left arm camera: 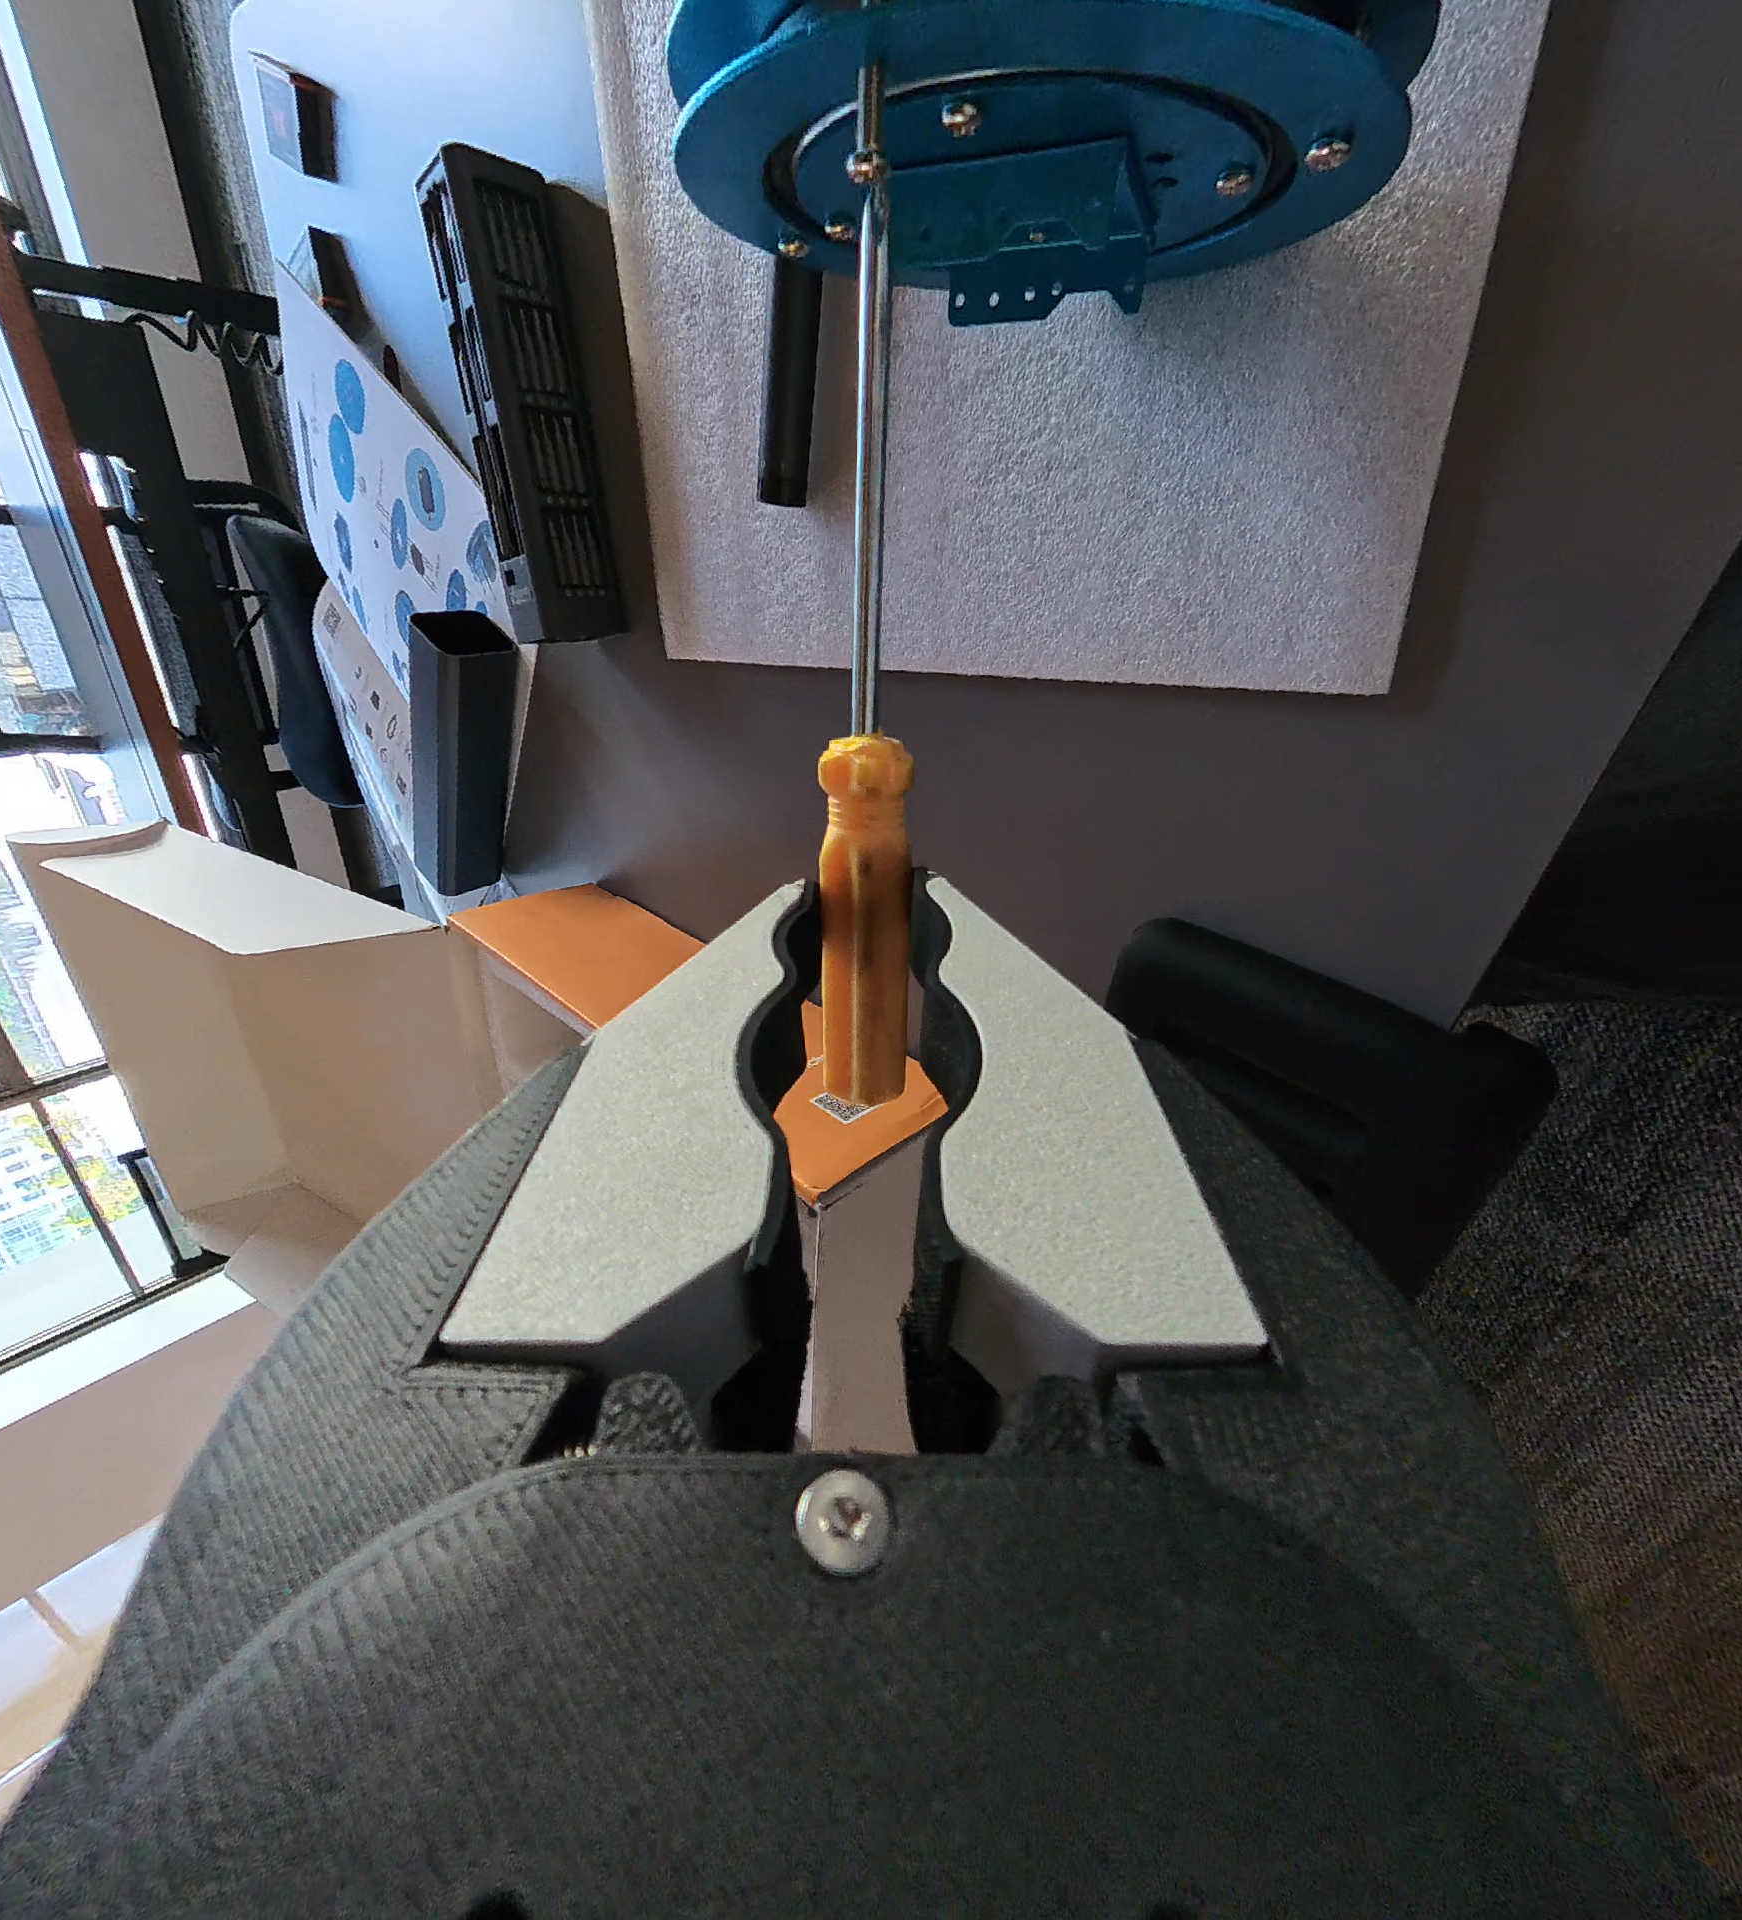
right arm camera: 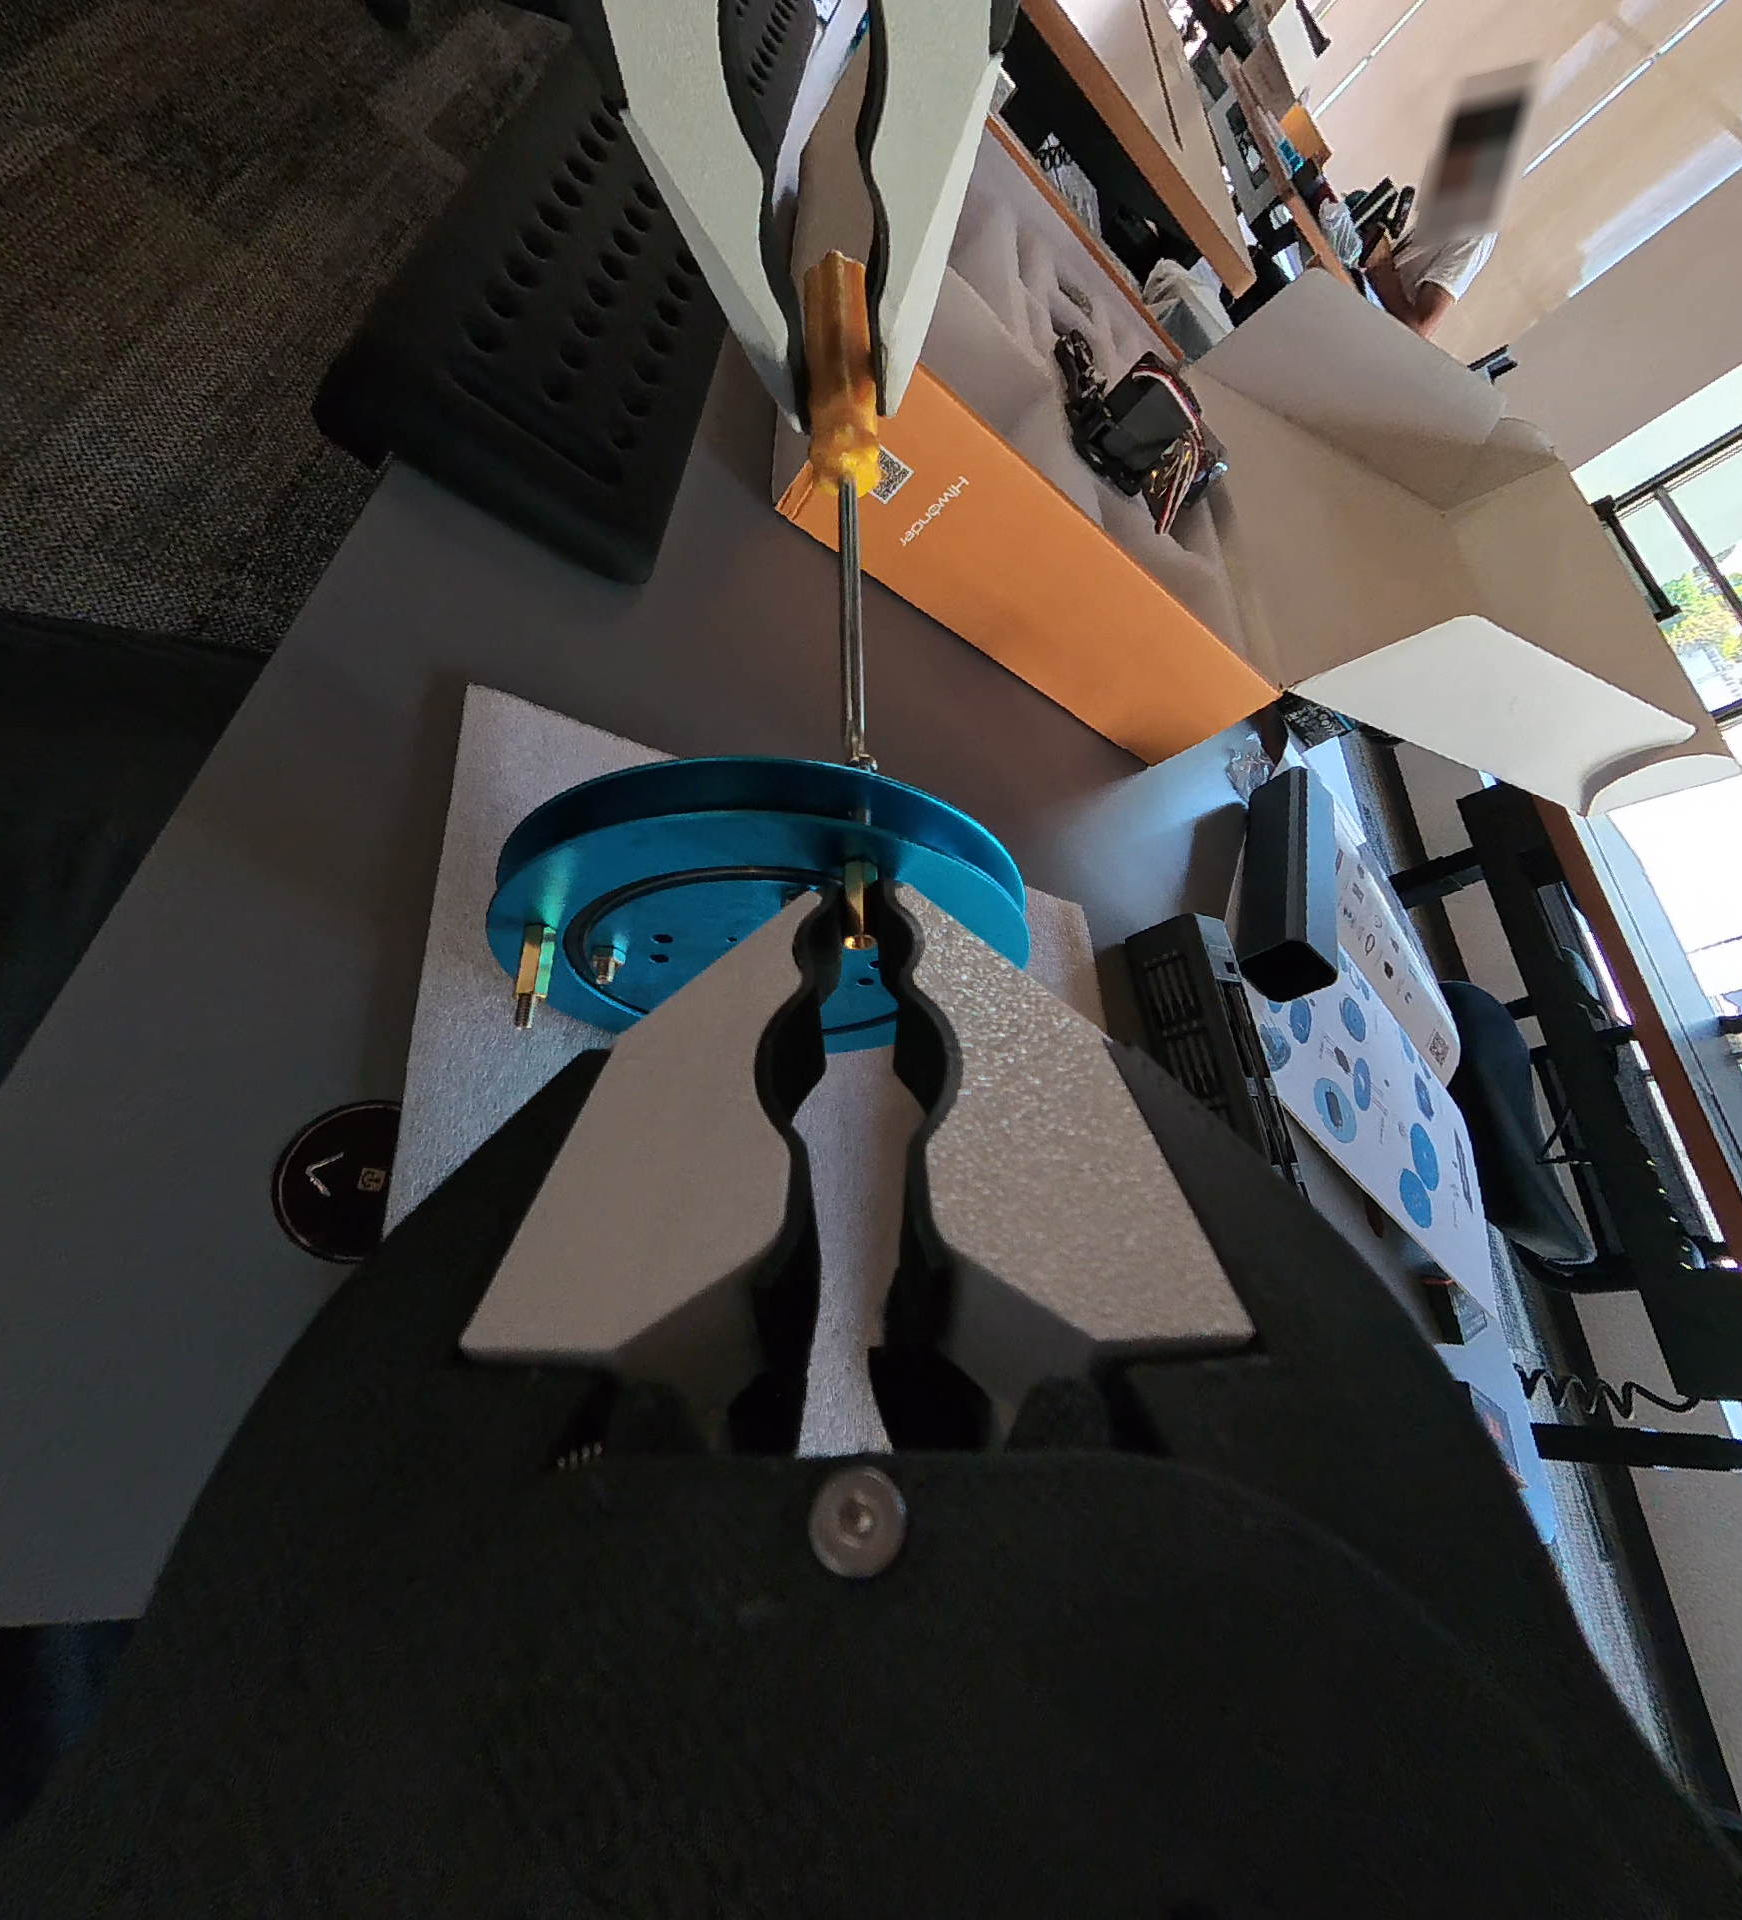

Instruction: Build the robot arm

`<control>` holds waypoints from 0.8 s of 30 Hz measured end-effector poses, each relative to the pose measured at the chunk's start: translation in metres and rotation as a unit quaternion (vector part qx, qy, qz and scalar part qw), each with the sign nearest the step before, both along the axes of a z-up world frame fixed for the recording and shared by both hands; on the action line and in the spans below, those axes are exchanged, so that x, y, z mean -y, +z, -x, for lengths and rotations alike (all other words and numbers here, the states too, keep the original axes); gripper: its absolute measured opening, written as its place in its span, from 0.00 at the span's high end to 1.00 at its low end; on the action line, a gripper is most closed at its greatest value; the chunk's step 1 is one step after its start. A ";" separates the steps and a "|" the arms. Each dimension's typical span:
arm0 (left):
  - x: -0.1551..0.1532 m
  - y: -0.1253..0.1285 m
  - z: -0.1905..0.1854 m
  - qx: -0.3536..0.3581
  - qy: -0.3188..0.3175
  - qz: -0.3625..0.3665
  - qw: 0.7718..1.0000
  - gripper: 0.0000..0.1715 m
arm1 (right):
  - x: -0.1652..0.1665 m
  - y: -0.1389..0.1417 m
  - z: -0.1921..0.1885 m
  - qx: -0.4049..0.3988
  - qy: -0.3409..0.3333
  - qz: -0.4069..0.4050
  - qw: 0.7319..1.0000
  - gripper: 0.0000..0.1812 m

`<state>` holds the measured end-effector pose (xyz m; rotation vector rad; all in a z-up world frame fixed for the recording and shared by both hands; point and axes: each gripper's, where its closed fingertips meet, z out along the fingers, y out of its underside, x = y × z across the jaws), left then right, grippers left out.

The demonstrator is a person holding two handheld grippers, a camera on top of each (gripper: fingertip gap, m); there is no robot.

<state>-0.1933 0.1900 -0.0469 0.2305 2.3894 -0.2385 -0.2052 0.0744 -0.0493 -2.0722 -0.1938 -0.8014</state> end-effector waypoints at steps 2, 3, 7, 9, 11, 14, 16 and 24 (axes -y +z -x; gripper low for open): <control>0.000 0.000 0.000 0.000 0.000 0.003 1.000 0.91 | 0.000 0.000 0.001 0.000 0.001 0.000 1.000 0.98; -0.001 0.000 0.000 0.000 0.001 0.003 1.000 0.91 | -0.001 0.000 0.001 0.000 0.001 0.000 1.000 0.98; 0.000 -0.001 0.000 0.004 -0.001 0.002 1.000 0.91 | -0.001 0.000 0.001 -0.001 0.002 -0.002 1.000 0.98; 0.000 0.000 -0.001 0.005 -0.002 0.002 1.000 0.91 | -0.001 0.000 0.001 -0.002 0.003 -0.004 1.000 0.98; 0.001 0.000 -0.001 0.007 -0.005 0.006 1.000 0.91 | 0.000 0.000 0.001 -0.005 0.003 -0.006 1.000 0.98; 0.003 -0.001 -0.004 0.014 -0.017 0.015 1.000 0.91 | 0.001 0.000 0.000 -0.015 0.006 -0.013 1.000 0.98; 0.004 -0.006 -0.008 0.015 -0.025 0.028 0.999 0.91 | 0.001 0.000 0.000 -0.026 0.009 -0.017 0.999 0.98; 0.001 -0.016 -0.010 0.013 -0.031 0.077 0.996 0.91 | -0.006 0.001 -0.003 -0.045 0.000 -0.010 0.999 0.97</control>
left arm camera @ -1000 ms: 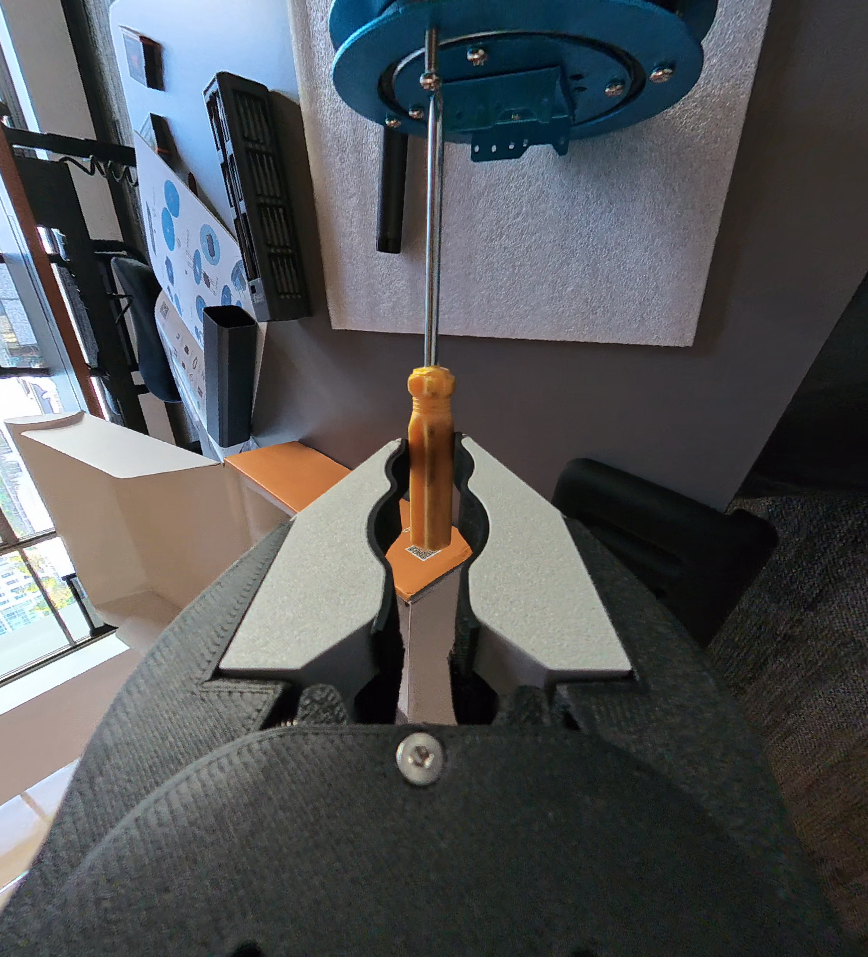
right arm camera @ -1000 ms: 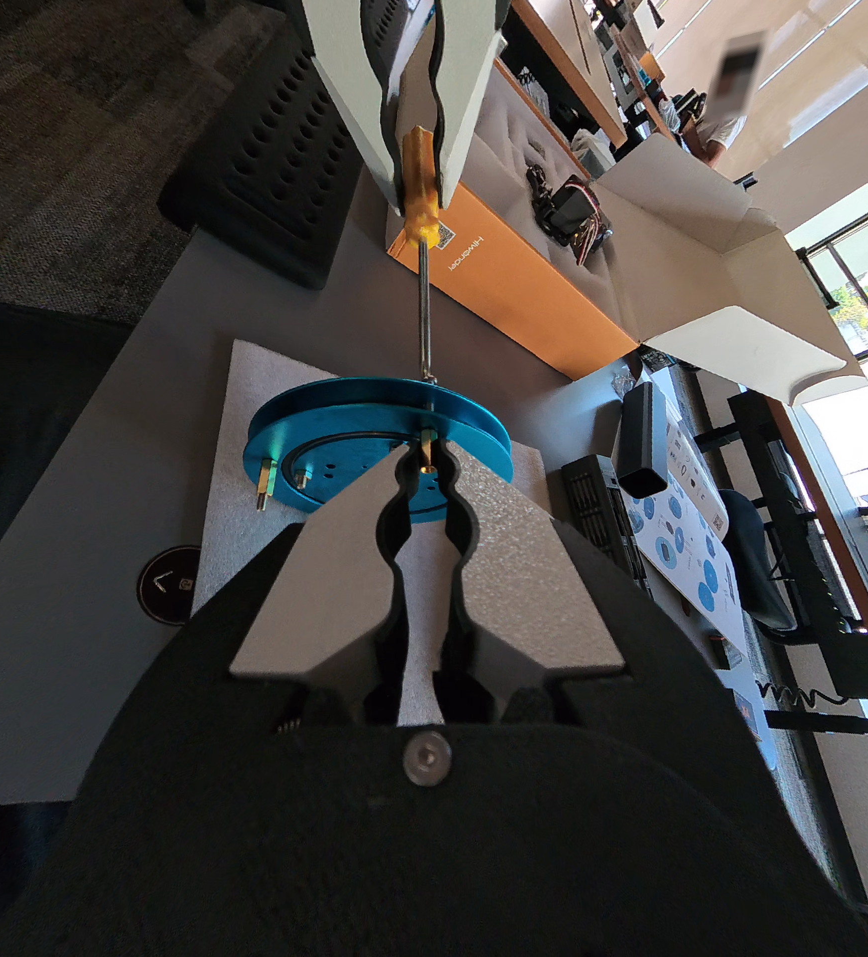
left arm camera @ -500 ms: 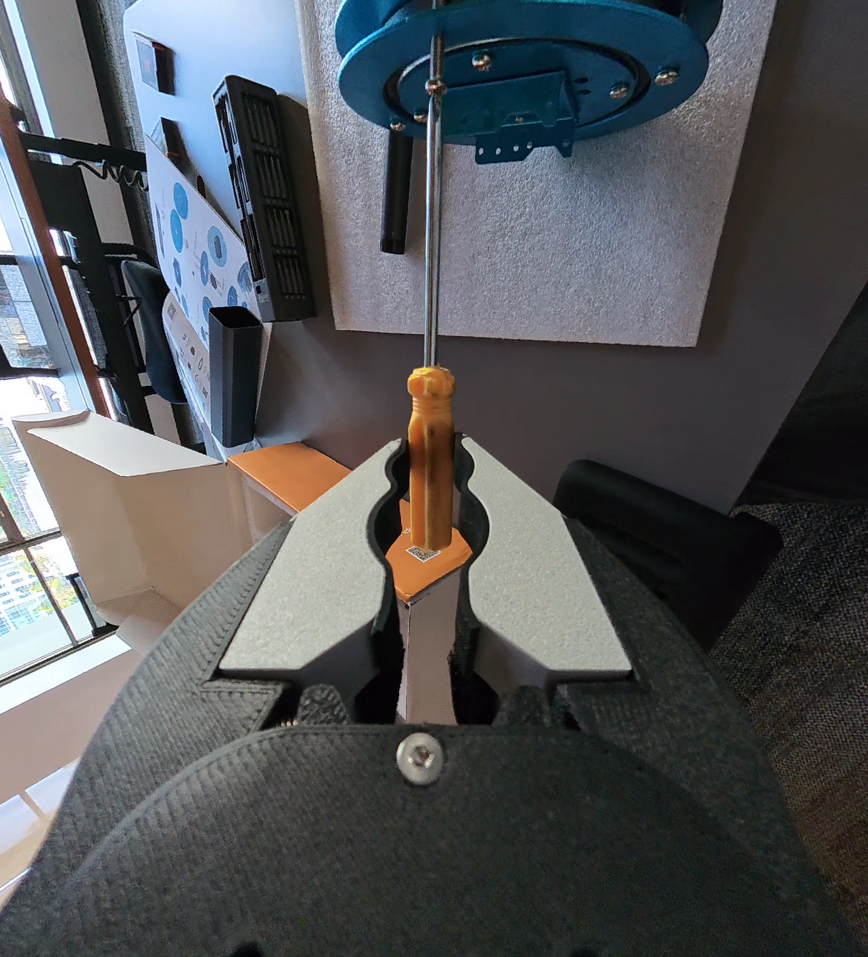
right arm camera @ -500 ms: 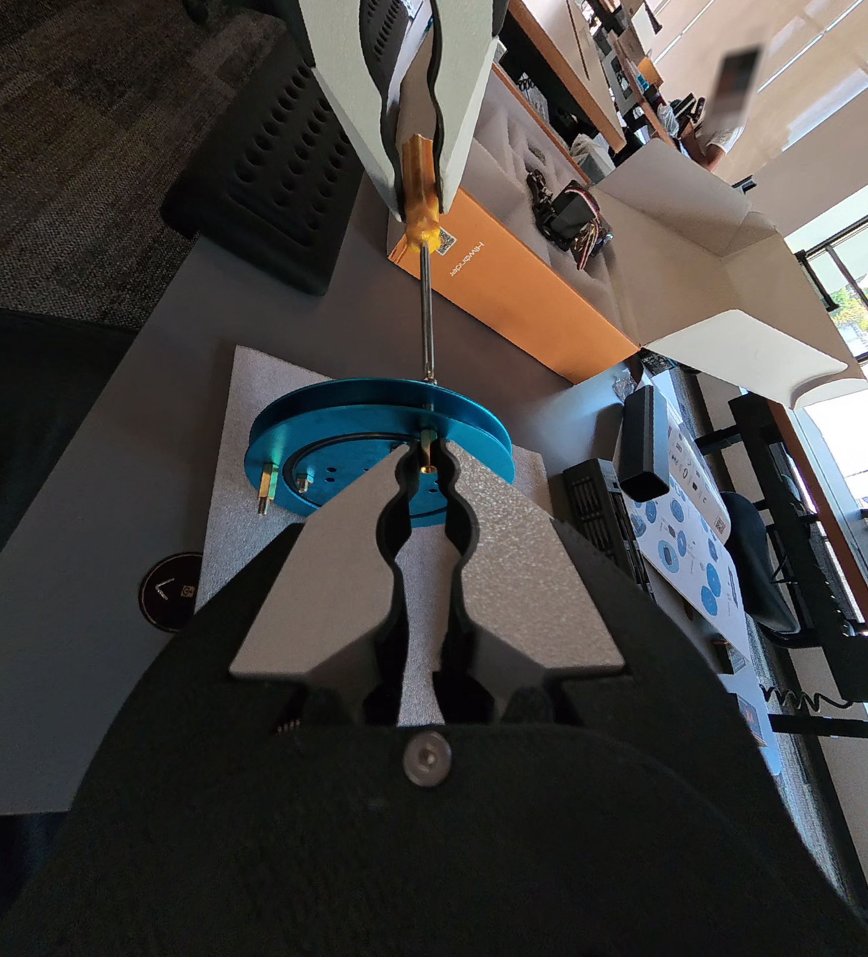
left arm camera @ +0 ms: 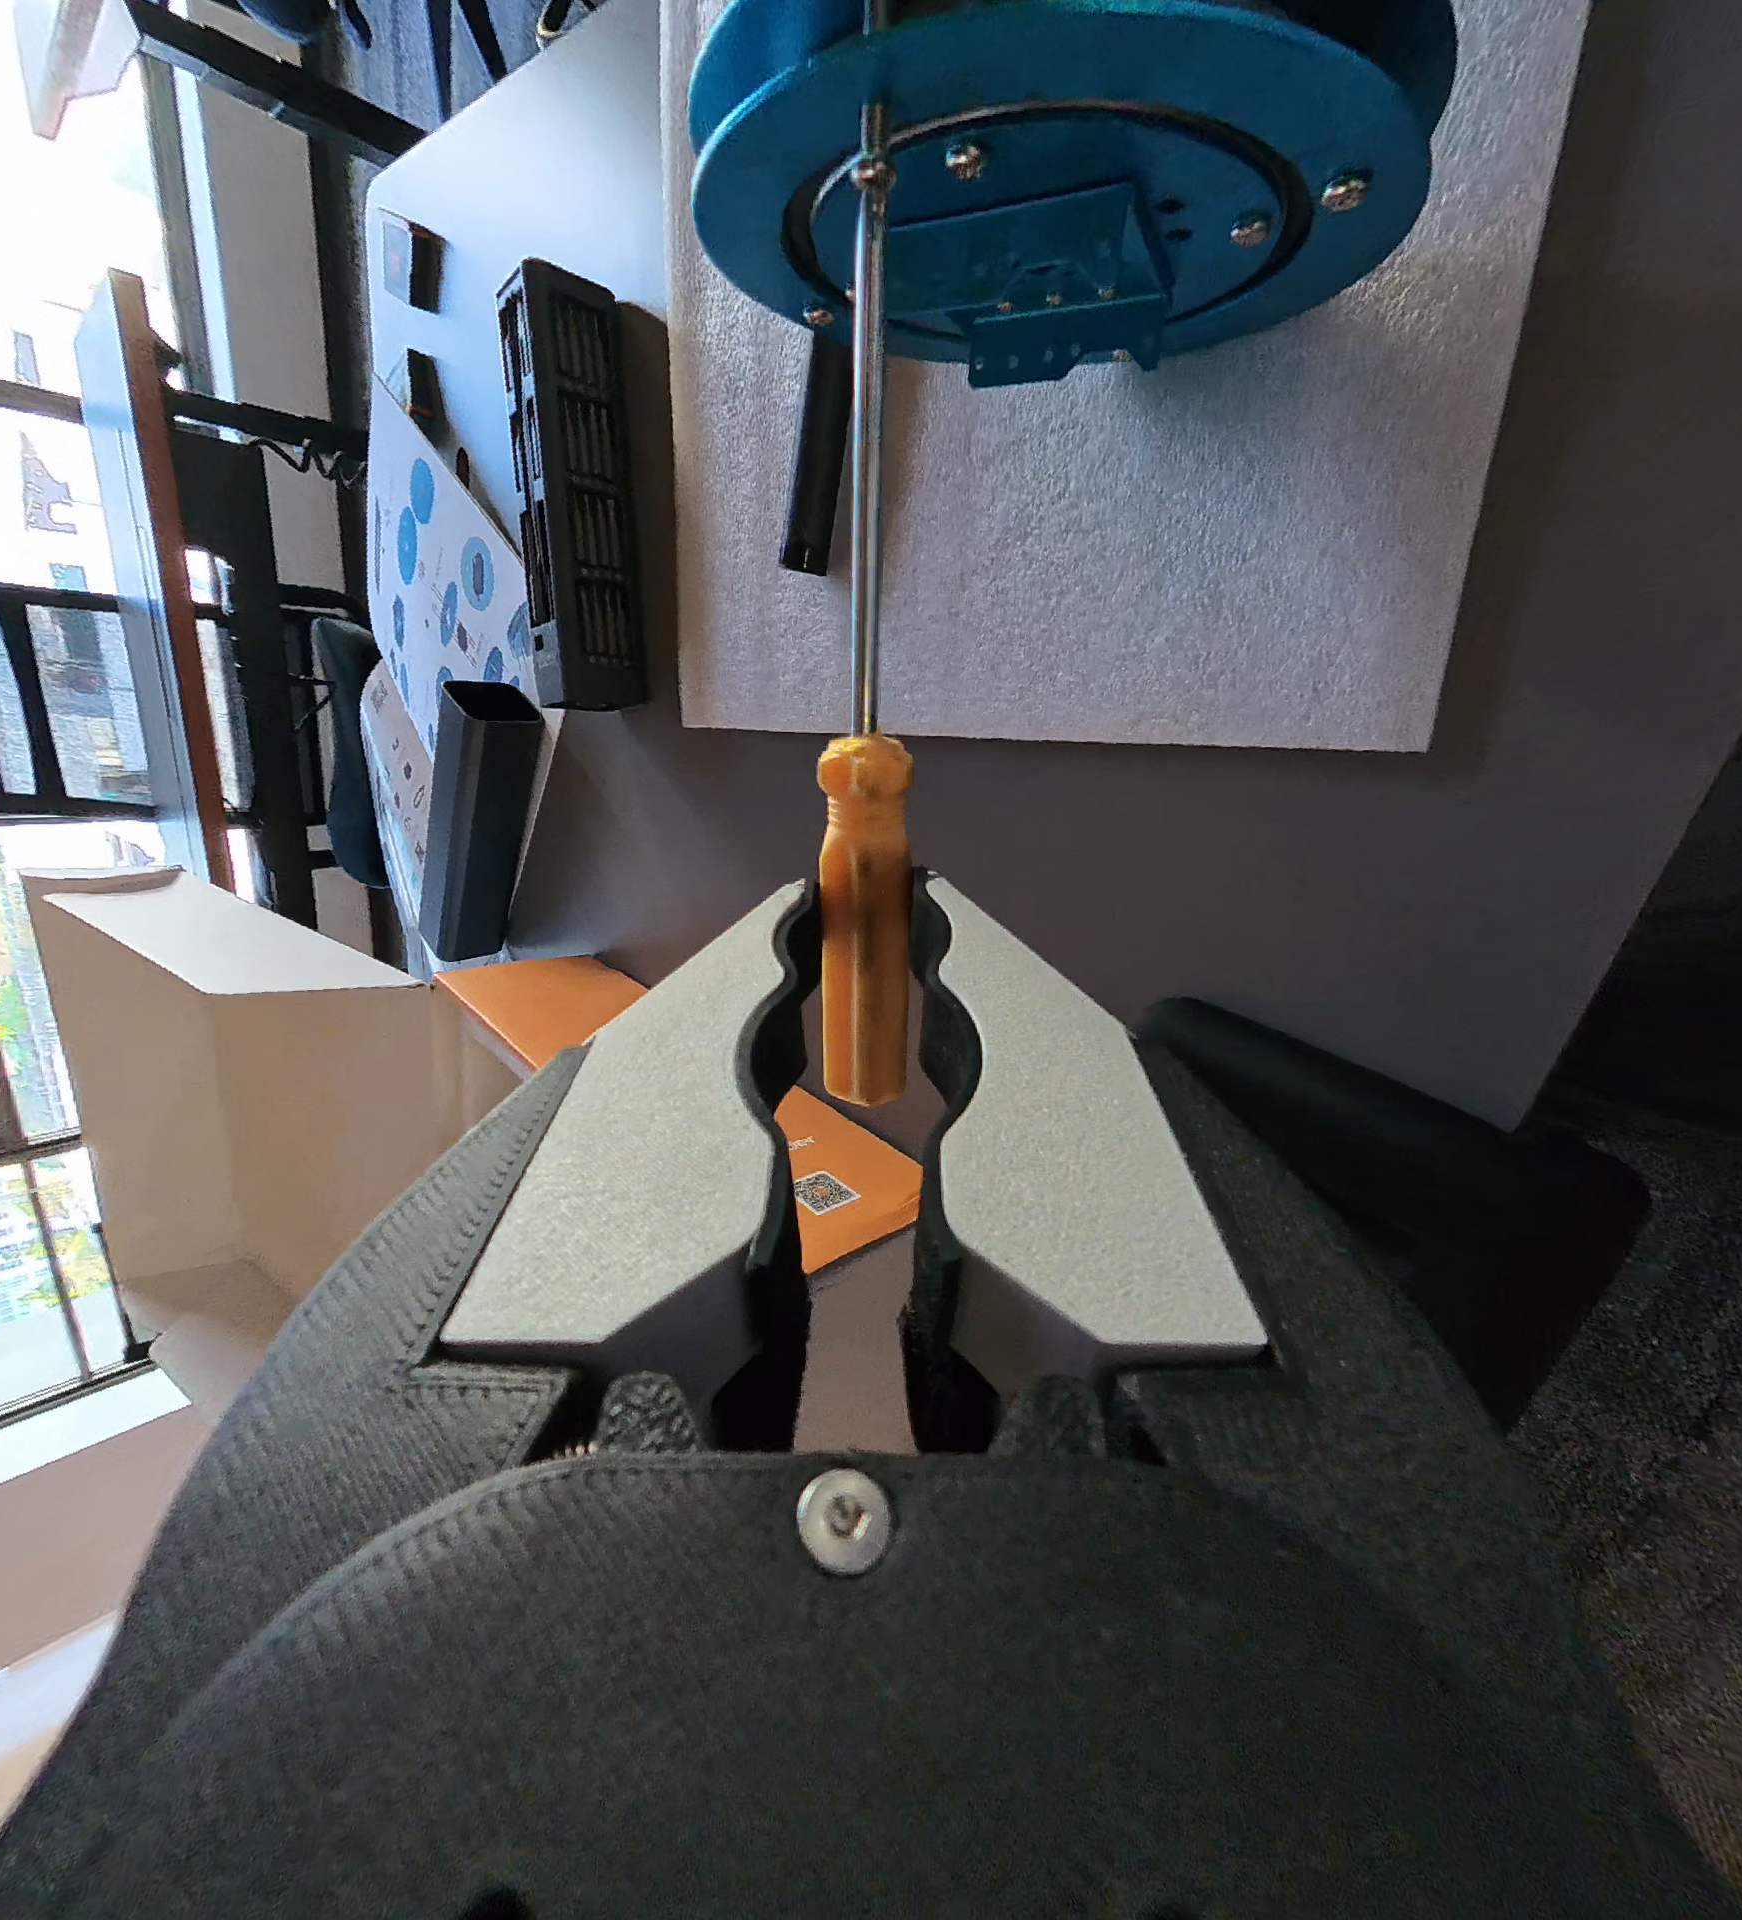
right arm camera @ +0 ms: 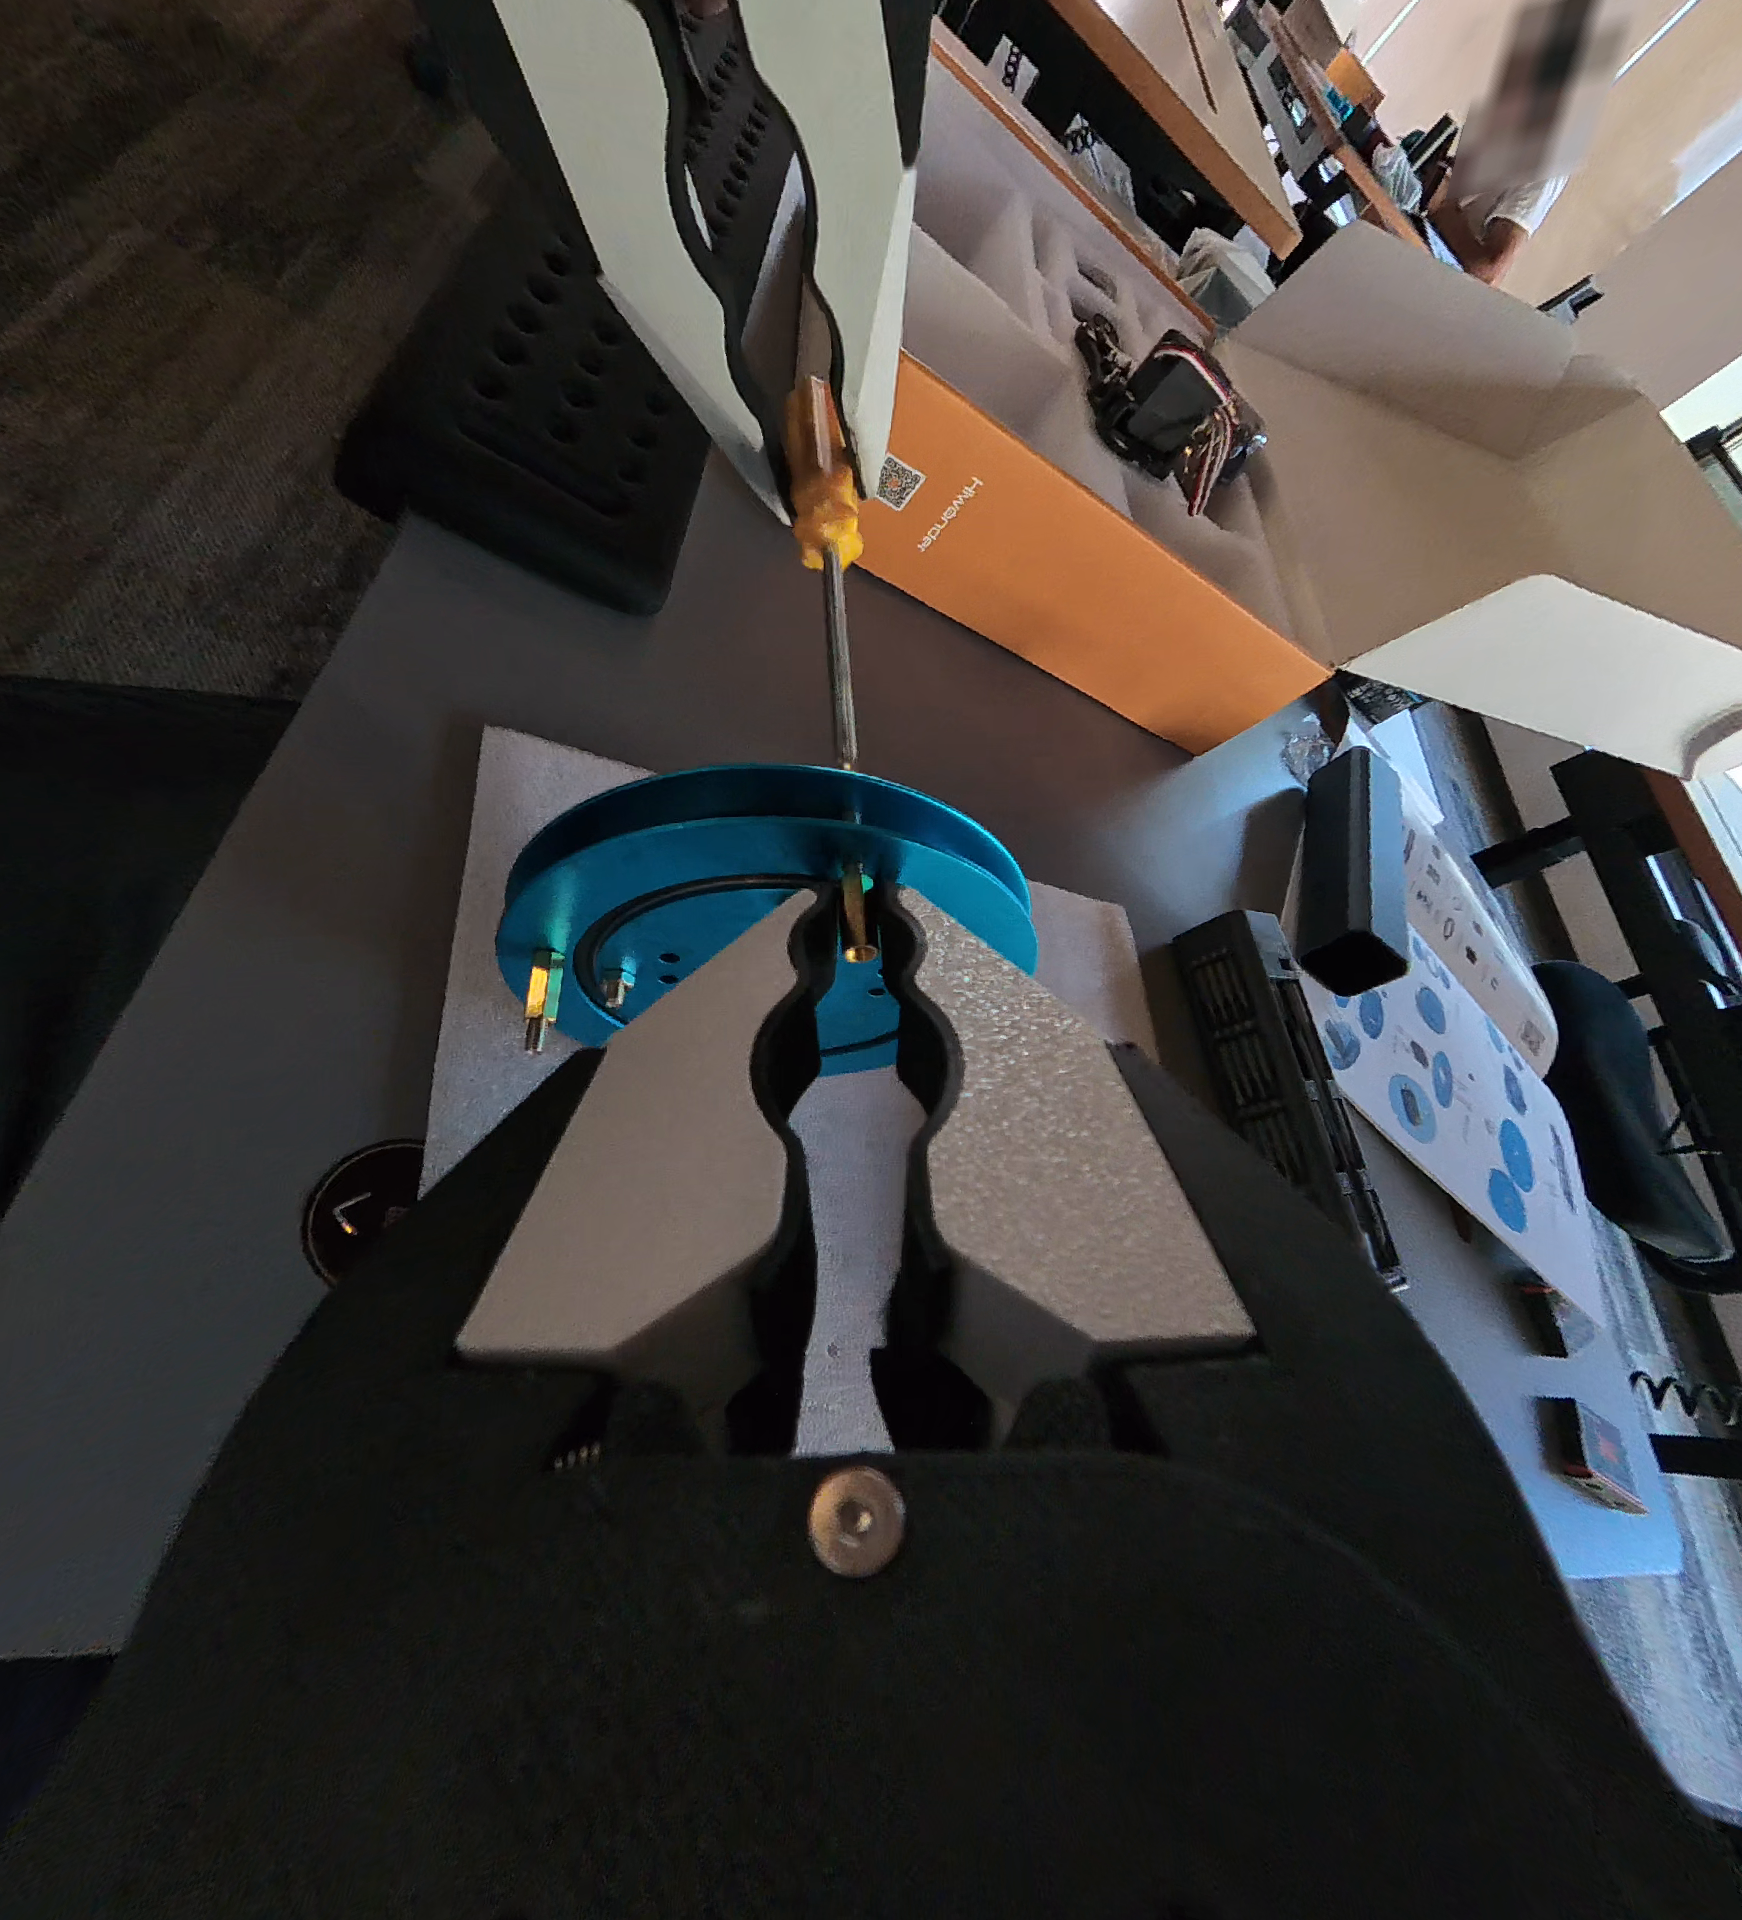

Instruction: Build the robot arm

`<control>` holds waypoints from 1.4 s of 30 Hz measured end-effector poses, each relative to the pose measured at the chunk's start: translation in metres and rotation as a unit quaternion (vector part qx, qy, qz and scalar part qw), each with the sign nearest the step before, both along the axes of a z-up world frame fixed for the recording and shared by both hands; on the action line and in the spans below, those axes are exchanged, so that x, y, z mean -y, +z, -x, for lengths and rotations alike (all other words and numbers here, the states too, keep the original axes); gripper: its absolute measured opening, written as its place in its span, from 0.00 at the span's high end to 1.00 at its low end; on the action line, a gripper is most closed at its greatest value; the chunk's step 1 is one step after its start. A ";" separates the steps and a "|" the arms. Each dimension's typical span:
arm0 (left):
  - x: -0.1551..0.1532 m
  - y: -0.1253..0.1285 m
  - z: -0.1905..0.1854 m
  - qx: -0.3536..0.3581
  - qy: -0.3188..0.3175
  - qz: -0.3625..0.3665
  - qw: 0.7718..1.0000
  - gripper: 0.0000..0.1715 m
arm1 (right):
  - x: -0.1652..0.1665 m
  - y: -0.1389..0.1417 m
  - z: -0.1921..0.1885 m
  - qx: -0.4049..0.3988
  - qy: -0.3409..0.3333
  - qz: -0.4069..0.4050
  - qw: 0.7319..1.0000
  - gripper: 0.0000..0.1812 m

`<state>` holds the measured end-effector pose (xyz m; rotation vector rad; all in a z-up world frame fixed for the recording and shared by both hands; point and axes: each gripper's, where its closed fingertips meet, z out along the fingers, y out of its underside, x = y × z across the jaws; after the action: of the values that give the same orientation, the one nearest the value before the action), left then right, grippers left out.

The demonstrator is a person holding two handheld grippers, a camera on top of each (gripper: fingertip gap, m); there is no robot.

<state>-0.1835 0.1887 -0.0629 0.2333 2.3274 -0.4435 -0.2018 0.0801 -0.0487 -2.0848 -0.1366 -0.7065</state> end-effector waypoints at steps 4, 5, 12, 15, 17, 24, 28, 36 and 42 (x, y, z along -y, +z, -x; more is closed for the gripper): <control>-0.003 -0.002 0.000 0.002 -0.001 0.007 1.000 0.91 | -0.002 -0.003 0.000 0.024 -0.004 0.019 1.000 0.97; -0.003 -0.002 0.000 0.002 -0.001 0.009 1.000 0.91 | -0.002 -0.002 0.001 0.031 -0.004 0.021 0.999 0.97; -0.003 -0.004 0.000 0.007 -0.004 0.019 1.000 0.91 | -0.003 0.003 0.002 0.048 -0.008 0.027 0.998 0.96; -0.004 -0.004 0.000 0.011 -0.004 0.018 1.000 0.91 | -0.002 0.004 0.002 0.054 -0.010 0.032 0.998 0.96; -0.006 -0.004 -0.001 0.010 -0.002 0.019 1.000 0.91 | -0.002 0.004 0.001 0.058 -0.011 0.036 0.998 0.96; -0.007 -0.006 -0.001 0.010 -0.001 0.027 1.000 0.91 | -0.004 0.003 0.001 0.061 -0.008 0.044 0.997 0.98; -0.007 -0.006 0.000 0.014 -0.002 0.032 0.999 0.91 | -0.004 0.002 0.003 0.005 -0.012 0.024 1.000 0.97; -0.004 -0.003 0.000 0.030 -0.008 0.031 0.999 0.91 | -0.002 0.000 0.003 -0.343 -0.059 -0.090 0.933 0.98; -0.004 -0.004 0.001 0.031 -0.011 0.025 0.999 0.91 | -0.004 0.004 0.009 -0.432 -0.008 -0.136 0.891 0.96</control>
<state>-0.1844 0.1923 -0.0671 0.2463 2.2521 -0.4988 -0.2108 0.0837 -0.0442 -1.9378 0.4547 0.2351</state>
